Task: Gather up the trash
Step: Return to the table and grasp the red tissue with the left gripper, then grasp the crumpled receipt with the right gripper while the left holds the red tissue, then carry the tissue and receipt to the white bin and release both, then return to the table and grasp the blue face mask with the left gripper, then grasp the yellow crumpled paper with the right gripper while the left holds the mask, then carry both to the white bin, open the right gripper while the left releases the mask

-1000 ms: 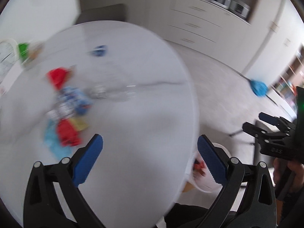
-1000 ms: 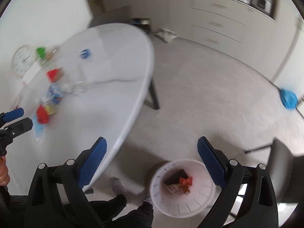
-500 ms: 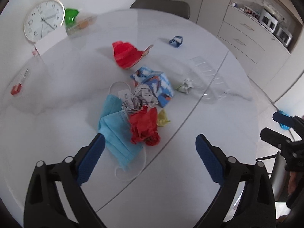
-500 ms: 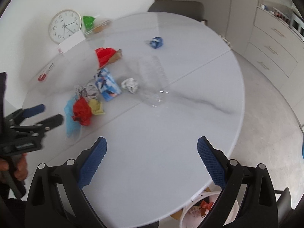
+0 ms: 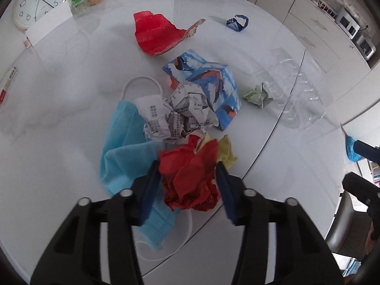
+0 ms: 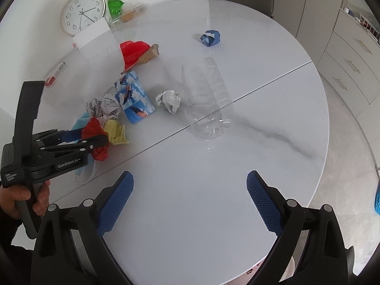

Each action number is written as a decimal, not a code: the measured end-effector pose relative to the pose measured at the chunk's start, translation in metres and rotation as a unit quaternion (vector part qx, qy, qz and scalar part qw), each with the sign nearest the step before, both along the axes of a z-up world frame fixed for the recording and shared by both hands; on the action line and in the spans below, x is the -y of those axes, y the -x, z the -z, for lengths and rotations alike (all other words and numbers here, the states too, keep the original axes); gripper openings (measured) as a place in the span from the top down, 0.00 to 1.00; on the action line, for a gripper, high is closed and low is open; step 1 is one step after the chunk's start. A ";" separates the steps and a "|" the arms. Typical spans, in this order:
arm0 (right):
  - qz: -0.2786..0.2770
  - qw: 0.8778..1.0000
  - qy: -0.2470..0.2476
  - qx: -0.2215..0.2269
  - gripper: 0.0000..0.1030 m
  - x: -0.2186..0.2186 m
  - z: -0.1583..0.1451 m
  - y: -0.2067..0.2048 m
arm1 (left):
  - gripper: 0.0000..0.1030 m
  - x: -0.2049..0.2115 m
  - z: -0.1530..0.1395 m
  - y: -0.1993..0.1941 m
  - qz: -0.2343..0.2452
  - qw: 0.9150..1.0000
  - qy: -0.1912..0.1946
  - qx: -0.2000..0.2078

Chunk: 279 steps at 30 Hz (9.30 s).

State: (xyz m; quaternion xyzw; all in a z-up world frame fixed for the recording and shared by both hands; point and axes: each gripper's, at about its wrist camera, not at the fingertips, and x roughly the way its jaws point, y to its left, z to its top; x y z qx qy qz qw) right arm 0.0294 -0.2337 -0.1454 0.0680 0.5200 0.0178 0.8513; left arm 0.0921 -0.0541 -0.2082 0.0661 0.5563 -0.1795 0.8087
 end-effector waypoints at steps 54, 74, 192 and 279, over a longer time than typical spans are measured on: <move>-0.071 0.990 -0.117 -0.015 0.62 -0.126 0.022 -0.138 | 0.69 -0.107 -0.053 0.022 -0.033 0.995 0.097 0.013; 0.185 0.980 -0.064 0.016 0.62 0.065 -0.027 0.155 | 0.69 0.067 -0.097 0.105 0.229 0.965 0.127 0.001; -0.032 0.998 -0.012 -0.058 0.52 -0.127 0.054 -0.103 | 0.72 -0.118 -0.047 0.001 -0.055 0.997 0.040 0.035; 0.452 0.891 0.020 -0.023 0.07 0.211 0.022 0.399 | 0.07 0.282 -0.101 0.324 0.483 0.872 0.071 0.022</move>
